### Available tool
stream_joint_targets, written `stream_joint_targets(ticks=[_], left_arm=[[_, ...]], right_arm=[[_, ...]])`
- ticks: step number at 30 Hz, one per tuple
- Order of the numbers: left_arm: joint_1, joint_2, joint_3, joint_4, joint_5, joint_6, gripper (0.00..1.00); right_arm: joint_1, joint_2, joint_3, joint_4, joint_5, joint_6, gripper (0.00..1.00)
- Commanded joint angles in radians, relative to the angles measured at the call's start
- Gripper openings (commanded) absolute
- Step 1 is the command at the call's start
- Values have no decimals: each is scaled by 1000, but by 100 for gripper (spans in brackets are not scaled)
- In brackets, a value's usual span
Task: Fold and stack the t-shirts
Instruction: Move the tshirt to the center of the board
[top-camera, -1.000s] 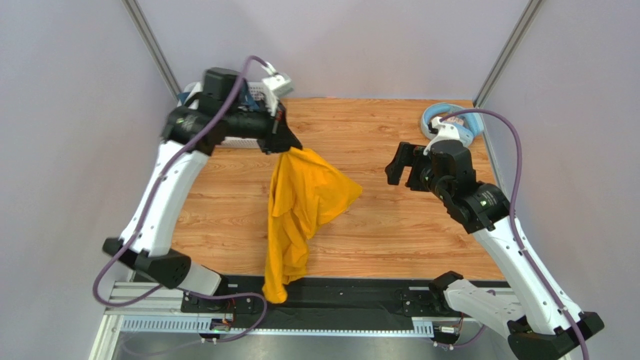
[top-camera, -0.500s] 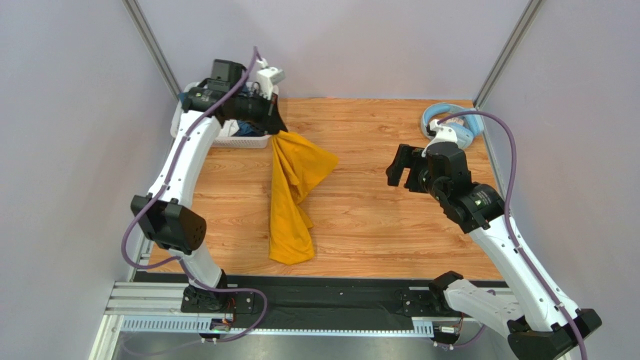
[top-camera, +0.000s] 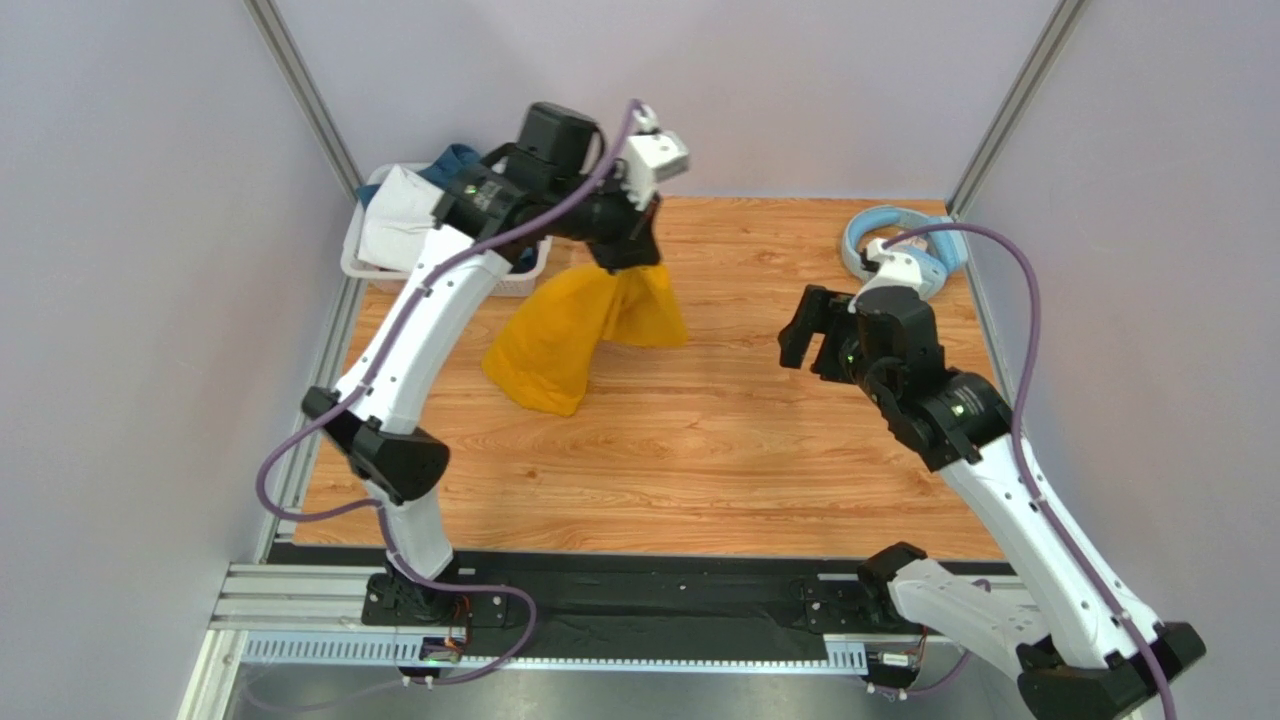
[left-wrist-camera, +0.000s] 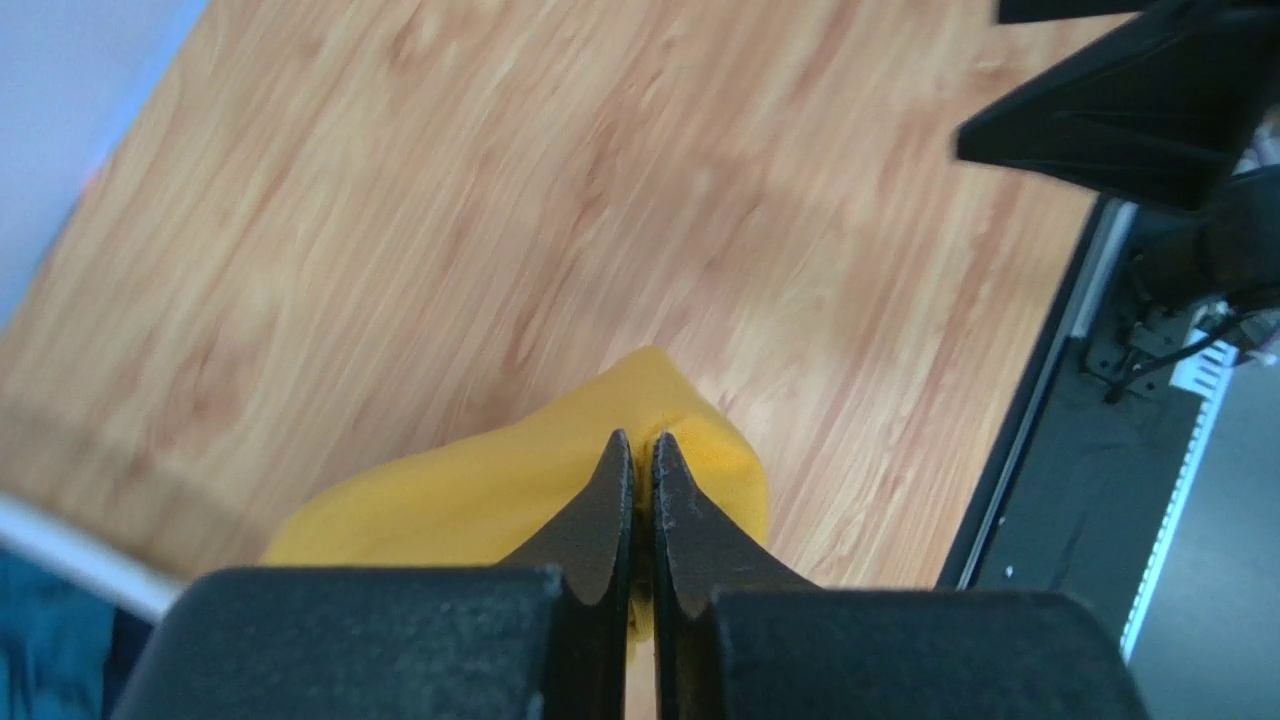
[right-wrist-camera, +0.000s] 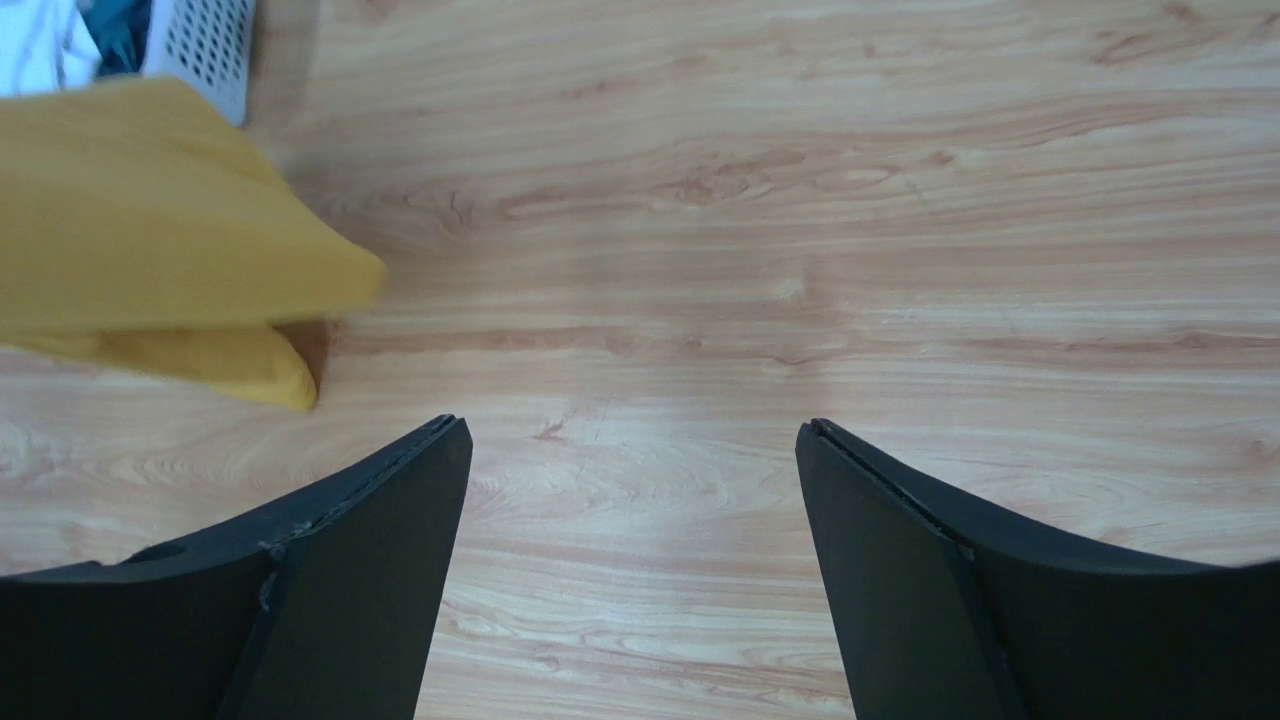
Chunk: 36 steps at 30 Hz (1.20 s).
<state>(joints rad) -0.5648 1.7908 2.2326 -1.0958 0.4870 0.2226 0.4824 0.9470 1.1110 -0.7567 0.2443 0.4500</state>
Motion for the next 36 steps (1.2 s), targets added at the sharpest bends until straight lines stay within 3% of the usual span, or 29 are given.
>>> stream_joint_targets(ticks=[1, 2, 4, 9, 12, 15, 18, 22, 25, 28, 32, 34, 35, 36], left_arm=[[-127, 117, 325, -21, -85, -17, 0], [-138, 137, 437, -10, -97, -37, 0], [-139, 137, 467, 83, -128, -78, 0], [-194, 108, 361, 175, -127, -134, 0], [-201, 125, 326, 154, -140, -180, 0], [-138, 107, 204, 151, -104, -216, 0], [-5, 20, -38, 206, -61, -238, 0], [129, -161, -622, 427, -47, -243, 0], [198, -241, -862, 493, -60, -227, 0], [259, -297, -1022, 545, -50, -224, 0], [293, -363, -1079, 584, -64, -192, 0], [293, -354, -1032, 538, -56, -178, 14], [293, -347, -1012, 522, -53, -169, 30], [293, -340, -996, 496, -59, -166, 38]], right_arm=[[4, -184, -3, 74, 200, 33, 86], [4, -218, -13, 92, 223, 38, 87], [4, -310, -25, 108, 259, 45, 87], [4, -477, -74, 175, 237, 44, 86], [4, -481, -66, 180, 208, 41, 86], [4, -438, -48, 140, 168, 42, 87], [4, -421, -60, 132, 135, 50, 87], [2, -403, -74, 128, 107, 39, 88], [2, -364, -86, 116, 60, 30, 92], [2, -280, -99, 73, 0, 49, 93], [4, -113, -115, -6, -97, 78, 96], [4, -80, -137, -21, -150, 93, 96], [2, -61, -167, -21, -155, 99, 96], [4, -53, -178, -21, -158, 105, 96]])
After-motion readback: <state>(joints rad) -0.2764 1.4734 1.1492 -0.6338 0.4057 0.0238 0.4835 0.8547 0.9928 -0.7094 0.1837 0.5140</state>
